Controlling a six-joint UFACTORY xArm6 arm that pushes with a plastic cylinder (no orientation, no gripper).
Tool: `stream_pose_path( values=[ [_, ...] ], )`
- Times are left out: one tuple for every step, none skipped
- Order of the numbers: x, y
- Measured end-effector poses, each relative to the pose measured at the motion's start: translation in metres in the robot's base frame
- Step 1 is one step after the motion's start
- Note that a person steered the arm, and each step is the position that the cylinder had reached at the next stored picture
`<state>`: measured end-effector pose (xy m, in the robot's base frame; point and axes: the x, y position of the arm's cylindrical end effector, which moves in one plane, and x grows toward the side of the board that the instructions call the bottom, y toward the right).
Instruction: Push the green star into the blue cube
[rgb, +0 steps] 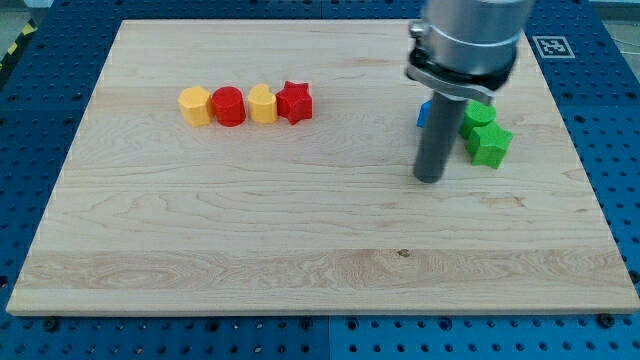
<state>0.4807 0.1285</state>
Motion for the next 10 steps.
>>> stream_pose_path(
  values=[
    [0.006, 0.042],
    [0.023, 0.080],
    [0.021, 0.093],
    [0.001, 0.093],
    [-0.013, 0.093],
    [-0.031, 0.091],
    [-0.034, 0.059],
    [-0.048, 0.038],
    [-0.061, 0.025],
    [-0.056, 0.027]
  ],
)
